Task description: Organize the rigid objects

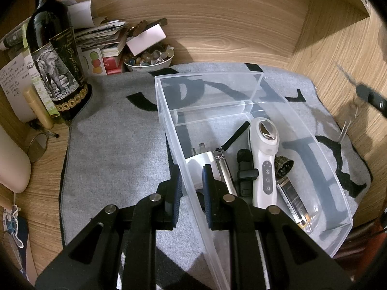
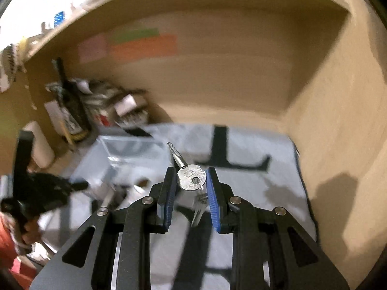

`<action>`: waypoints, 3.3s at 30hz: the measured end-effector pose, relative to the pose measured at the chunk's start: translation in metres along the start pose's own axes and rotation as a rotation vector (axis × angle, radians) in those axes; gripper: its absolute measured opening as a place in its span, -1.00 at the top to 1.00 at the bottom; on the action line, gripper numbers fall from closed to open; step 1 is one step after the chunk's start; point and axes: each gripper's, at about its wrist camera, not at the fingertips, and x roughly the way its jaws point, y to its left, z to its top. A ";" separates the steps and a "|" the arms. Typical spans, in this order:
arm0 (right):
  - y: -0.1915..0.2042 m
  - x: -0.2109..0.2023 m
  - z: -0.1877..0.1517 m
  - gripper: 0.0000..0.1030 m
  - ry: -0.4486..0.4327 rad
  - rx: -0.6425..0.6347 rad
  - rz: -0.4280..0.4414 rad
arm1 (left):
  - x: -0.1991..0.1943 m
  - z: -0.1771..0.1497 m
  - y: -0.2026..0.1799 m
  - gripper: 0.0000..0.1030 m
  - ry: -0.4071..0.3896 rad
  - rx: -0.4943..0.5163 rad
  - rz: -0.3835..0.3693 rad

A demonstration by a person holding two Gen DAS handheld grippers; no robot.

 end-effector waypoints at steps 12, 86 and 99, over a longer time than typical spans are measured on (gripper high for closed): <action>0.065 0.041 0.018 0.55 0.062 -0.167 0.155 | -0.001 -0.001 0.002 0.70 0.003 0.004 0.002; 0.056 -0.114 -0.023 -1.00 -0.302 -0.118 -0.062 | -0.176 -0.039 -0.064 -0.97 -0.626 0.054 0.088; 0.060 -0.117 -0.026 -1.00 -0.312 -0.119 -0.067 | -0.178 -0.040 -0.063 -0.98 -0.627 0.049 0.073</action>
